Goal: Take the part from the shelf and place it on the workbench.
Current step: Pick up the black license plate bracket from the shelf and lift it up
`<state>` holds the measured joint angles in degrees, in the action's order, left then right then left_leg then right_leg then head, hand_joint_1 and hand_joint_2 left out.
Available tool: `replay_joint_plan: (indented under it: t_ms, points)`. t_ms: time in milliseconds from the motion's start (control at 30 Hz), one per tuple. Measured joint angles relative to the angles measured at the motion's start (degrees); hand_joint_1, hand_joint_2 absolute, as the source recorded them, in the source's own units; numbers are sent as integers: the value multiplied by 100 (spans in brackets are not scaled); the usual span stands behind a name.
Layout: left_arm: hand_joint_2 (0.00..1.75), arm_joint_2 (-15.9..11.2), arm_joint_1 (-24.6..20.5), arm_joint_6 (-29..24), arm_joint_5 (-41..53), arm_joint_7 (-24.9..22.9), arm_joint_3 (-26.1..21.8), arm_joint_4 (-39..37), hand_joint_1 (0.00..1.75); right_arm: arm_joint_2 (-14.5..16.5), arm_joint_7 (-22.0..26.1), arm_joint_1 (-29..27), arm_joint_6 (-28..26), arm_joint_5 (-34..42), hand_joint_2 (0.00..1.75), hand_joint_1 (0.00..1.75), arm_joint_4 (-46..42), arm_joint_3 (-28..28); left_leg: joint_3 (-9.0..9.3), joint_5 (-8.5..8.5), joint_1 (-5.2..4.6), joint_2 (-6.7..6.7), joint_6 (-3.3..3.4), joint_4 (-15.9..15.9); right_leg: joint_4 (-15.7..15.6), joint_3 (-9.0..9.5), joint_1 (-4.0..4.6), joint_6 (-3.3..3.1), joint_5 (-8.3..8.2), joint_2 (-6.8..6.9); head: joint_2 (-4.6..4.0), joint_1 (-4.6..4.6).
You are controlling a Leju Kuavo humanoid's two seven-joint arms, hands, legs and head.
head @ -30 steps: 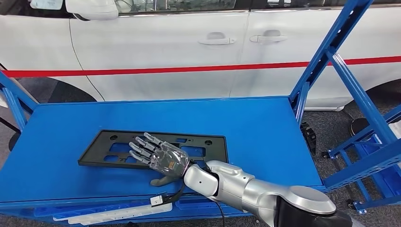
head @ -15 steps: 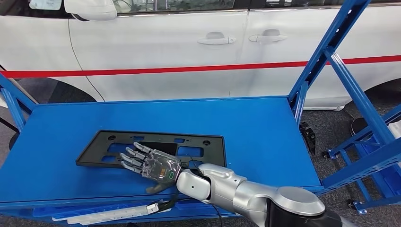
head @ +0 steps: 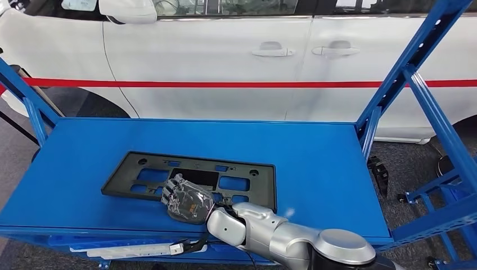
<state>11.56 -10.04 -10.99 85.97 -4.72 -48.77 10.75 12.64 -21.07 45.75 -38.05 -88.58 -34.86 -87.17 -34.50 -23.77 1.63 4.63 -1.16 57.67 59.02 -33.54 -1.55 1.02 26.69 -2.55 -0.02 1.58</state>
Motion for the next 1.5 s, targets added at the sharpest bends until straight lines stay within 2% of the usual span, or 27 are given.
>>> replay_joint_plan:
  t_ms: [67,133,200,267,300,333,367,433,500,600,667,700,767,800,833,867,933,967,1000,1133,1300,1500]
  points:
    - [0,-1,10,9,12,0,0,0,0,31,-47,7,-24,-1,0,171,31,-16,-24,18,13,45,-83,-21,8,-20,28,-107,-19,68,0,1]
    - [0,-2,13,20,40,-1,1,0,0,63,-117,17,-49,-1,0,87,60,-23,-84,-63,23,-95,-136,97,-23,-10,29,-207,-42,156,0,1]
    - [0,-2,-8,31,57,-2,1,0,0,80,-169,8,-63,-1,0,0,99,-24,-321,-357,15,-324,-156,629,-48,1,41,-278,-50,258,0,2]
    - [0,-1,-16,37,57,-2,1,0,0,84,-172,-40,-23,-1,0,0,152,-24,-677,-693,13,-406,-167,1402,-46,-2,77,-308,-41,344,0,2]
    - [0,-2,-7,37,57,-2,1,0,0,90,-145,-67,27,-1,0,0,181,-23,-780,-752,12,-415,-164,1633,-44,-1,95,-316,-36,379,0,2]
    - [0,-2,4,36,56,-2,1,0,0,102,-105,-86,88,-1,0,0,212,-23,-776,-702,10,-419,-151,1647,-42,2,110,-321,-32,403,0,2]
    - [0,-2,11,35,56,-2,1,0,0,121,-62,-94,153,0,0,0,242,-20,-656,-556,5,-423,-126,1427,-42,10,123,-323,-28,418,0,2]
    - [0,-4,7,28,51,-1,1,0,0,175,-45,-95,245,0,0,0,318,-16,-221,-216,-40,-477,-31,610,-41,33,155,-313,-16,432,0,2]
    - [0,-6,-12,20,44,0,1,0,0,220,-120,-93,281,1,0,0,403,-15,46,-92,-96,-538,49,91,-37,37,173,-273,-8,441,0,2]
    - [0,-6,-11,16,43,-1,1,0,0,275,-238,-79,273,1,0,0,493,-17,85,-82,-99,-521,106,-10,-47,48,168,-183,2,460,0,1]
    - [0,-1,-16,14,50,1,1,0,0,300,-247,-51,267,0,0,0,551,-20,121,-40,-65,-498,166,-83,161,-33,161,-118,156,393,0,0]
    - [0,4,-22,13,54,2,2,0,0,301,-235,-38,267,-1,0,0,580,-21,131,-27,-53,-489,185,-102,427,-158,150,-94,311,343,0,-1]
    - [0,10,-24,11,61,4,3,0,0,298,-216,-16,272,-1,0,0,643,-22,123,-24,-56,-464,204,-106,1189,-544,134,-61,651,284,0,0]
    - [0,11,-19,11,62,4,3,0,0,296,-213,-8,278,-1,0,0,673,-22,122,-26,-57,-449,204,-103,1463,-695,125,-47,716,278,0,0]
    - [0,11,-16,10,64,4,3,0,0,293,-213,2,287,-1,0,0,700,-22,125,-30,-57,-431,202,-100,1540,-754,114,-38,665,276,0,0]
    - [0,14,-16,10,66,4,3,0,0,292,-215,13,301,-1,0,0,720,-22,132,-36,-56,-411,194,-94,1367,-689,101,-35,502,276,0,0]
    - [0,22,-23,10,75,4,4,0,0,292,-221,38,326,-1,0,0,750,-23,141,-59,-58,-366,159,-67,587,-333,79,-52,87,258,0,-1]
    - [0,26,-28,10,80,4,5,0,0,297,-230,49,334,-1,0,0,761,-25,130,-72,-67,-345,133,-44,255,-187,80,-72,-40,245,0,0]
    - [0,28,-31,9,83,4,5,0,0,304,-240,57,335,-1,0,0,772,-28,114,-82,-77,-331,105,-25,46,-102,82,-93,-101,234,0,1]
    - [0,26,-24,6,90,4,5,0,0,337,-339,51,343,-1,0,0,787,-53,88,-100,-89,-321,126,-9,-44,-94,96,-135,-119,239,0,1]
    - [0,26,-13,0,95,8,3,0,0,371,-510,25,227,-1,0,0,788,-71,104,-65,-84,-322,58,-60,-40,-102,108,-187,-120,247,0,2]
    - [0,24,16,-10,82,13,3,0,0,368,-567,39,157,-1,0,0,791,-99,97,-56,-81,-321,21,-63,-36,-108,113,-194,-125,245,0,2]
